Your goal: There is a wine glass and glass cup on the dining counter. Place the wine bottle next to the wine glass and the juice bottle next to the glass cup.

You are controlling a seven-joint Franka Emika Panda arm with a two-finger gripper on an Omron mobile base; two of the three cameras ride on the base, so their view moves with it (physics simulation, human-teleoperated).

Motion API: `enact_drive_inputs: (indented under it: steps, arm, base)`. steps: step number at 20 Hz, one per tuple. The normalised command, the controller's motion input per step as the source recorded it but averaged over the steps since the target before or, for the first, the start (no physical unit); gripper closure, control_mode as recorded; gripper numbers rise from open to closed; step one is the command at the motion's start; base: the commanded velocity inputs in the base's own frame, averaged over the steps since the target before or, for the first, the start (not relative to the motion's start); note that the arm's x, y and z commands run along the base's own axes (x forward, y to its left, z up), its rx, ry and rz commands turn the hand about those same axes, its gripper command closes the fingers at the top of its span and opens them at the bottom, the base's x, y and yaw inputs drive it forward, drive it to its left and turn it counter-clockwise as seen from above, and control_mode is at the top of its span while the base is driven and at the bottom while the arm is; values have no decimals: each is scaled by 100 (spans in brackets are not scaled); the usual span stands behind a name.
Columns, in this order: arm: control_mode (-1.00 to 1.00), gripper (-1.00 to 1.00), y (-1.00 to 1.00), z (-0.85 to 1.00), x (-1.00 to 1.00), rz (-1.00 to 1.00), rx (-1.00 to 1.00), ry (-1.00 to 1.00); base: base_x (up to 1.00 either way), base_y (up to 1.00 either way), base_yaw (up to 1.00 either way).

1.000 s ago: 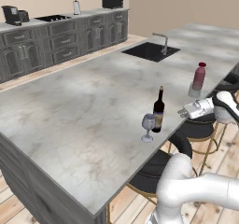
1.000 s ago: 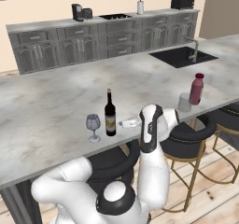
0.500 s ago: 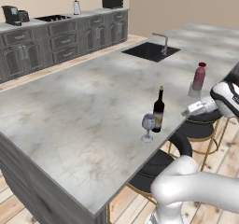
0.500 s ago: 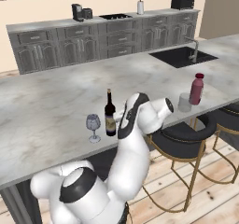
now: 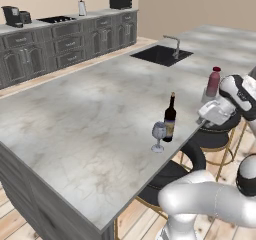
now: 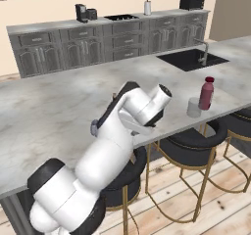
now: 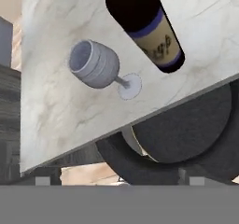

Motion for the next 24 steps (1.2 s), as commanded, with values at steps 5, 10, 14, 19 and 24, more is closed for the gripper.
enact_drive_inputs:
  steps: [5,10,14,19,24]
  arm:
    - [-100,-100,41,11,-48,-5,-42,1]
    - [-100,-100,45,1,-56,-8,-37,-2]
    - [-100,-100,31,1,-58,-23,-16,-1]
    - [-100,-100,23,4,-58,-28,-11,0]
    - [-100,-100,21,0,-66,-27,-9,-10]
  base:
    - [0,0,0]
    - [0,0,0]
    - [0,0,0]
    - [0,0,0]
    - [0,0,0]
